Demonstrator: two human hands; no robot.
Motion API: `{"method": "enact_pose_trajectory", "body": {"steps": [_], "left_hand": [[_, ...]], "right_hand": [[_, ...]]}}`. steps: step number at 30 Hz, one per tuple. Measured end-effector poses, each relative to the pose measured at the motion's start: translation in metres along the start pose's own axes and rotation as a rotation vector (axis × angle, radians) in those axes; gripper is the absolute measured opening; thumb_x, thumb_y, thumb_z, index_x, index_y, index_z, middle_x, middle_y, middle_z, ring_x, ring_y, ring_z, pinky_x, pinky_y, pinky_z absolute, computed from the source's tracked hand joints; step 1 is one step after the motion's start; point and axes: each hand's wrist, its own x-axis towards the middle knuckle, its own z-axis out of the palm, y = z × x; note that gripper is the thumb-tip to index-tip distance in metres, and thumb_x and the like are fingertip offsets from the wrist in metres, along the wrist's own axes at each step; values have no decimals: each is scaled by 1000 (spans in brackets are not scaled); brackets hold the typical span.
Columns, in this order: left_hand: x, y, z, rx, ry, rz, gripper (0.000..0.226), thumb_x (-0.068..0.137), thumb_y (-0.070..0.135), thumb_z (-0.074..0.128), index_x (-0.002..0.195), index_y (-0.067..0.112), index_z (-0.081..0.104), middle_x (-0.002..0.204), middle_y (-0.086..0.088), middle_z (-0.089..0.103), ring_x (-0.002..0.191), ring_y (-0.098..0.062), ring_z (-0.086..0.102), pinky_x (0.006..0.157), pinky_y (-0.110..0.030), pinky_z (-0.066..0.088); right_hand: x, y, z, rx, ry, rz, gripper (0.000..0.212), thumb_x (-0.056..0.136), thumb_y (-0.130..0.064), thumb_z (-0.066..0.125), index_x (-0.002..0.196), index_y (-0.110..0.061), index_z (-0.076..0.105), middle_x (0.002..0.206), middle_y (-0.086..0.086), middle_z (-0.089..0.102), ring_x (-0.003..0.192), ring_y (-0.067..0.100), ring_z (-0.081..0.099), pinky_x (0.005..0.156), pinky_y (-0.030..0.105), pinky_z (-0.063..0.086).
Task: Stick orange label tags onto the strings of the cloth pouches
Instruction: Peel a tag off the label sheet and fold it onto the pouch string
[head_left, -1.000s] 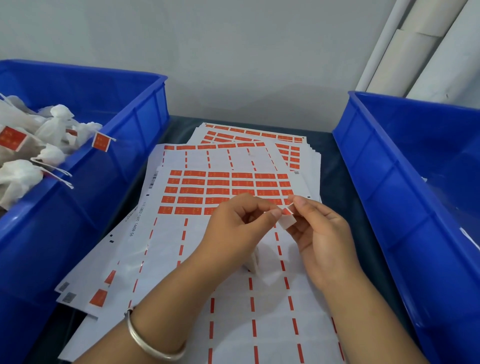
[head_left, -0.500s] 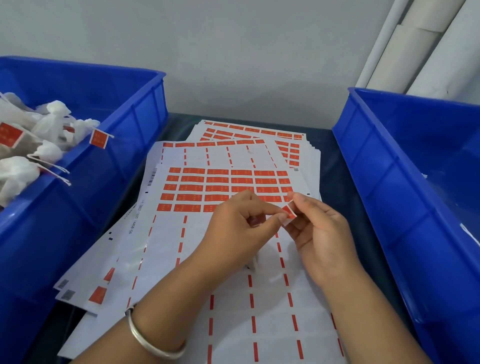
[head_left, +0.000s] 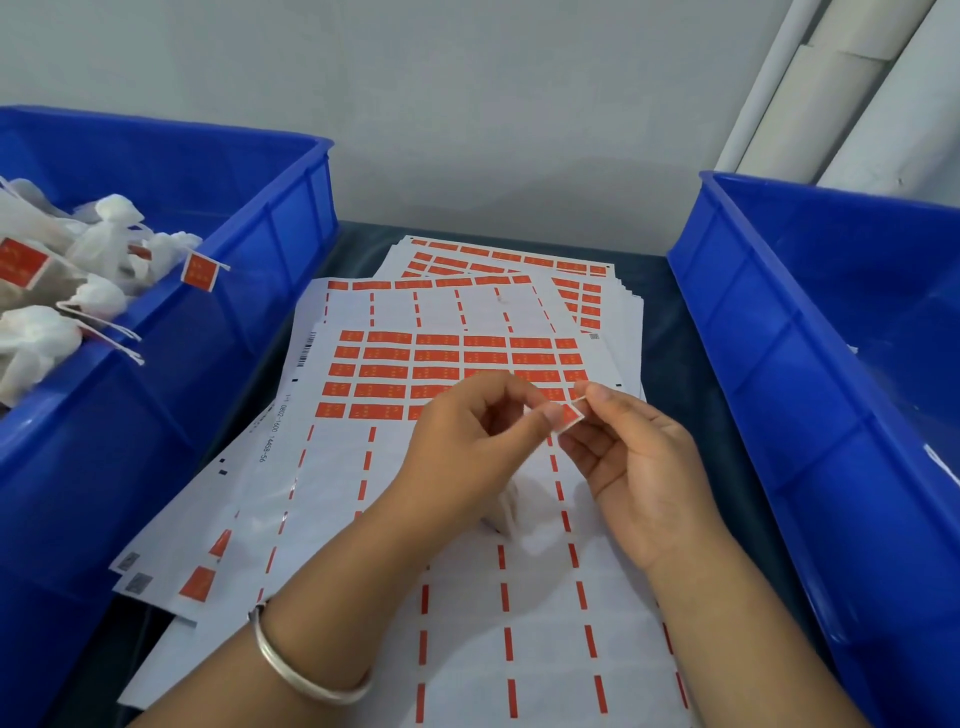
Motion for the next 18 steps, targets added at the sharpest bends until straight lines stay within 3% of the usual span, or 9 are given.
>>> {"method": "enact_pose_trajectory", "body": {"steps": [3, 6, 10, 14, 18], "left_hand": [[3, 2, -2, -45, 11, -66, 24, 60, 50, 67, 81, 40, 59, 78, 20, 63, 63, -9, 56, 52, -17, 50], [4, 1, -4, -23, -63, -66, 17, 63, 44, 71, 79, 43, 64, 72, 24, 64, 55, -1, 52, 48, -8, 42], [3, -2, -3, -28, -71, -49, 14, 70, 32, 73, 73, 43, 66, 71, 16, 66, 67, -7, 59, 54, -11, 49], [3, 1, -5, -174, -2, -87, 8, 67, 30, 71, 72, 36, 68, 71, 15, 69, 69, 0, 64, 55, -5, 45], [4, 1, -9, -295, -8, -142, 12, 61, 37, 67, 69, 31, 73, 75, 8, 71, 67, -4, 65, 59, -13, 49]], "right_hand": [[-1, 0, 1, -16, -28, -25, 33, 69, -33, 66, 95, -14, 72, 97, 6, 74, 88, 22, 72, 71, 27, 58], [-2, 0, 1, -46, -58, -45, 33, 68, -35, 66, 94, -17, 73, 100, 4, 74, 92, 21, 71, 74, 29, 58], [-2, 1, 0, -77, -78, -62, 48, 62, -40, 69, 105, -20, 70, 107, -1, 72, 97, 20, 70, 77, 31, 58], [0, 4, 3, -144, -149, -96, 54, 55, -39, 77, 107, -30, 66, 107, -8, 71, 100, 14, 68, 77, 27, 57], [0, 9, 3, -275, -170, -151, 45, 60, -32, 73, 104, -34, 66, 96, -6, 73, 95, 14, 69, 79, 26, 57]]}}
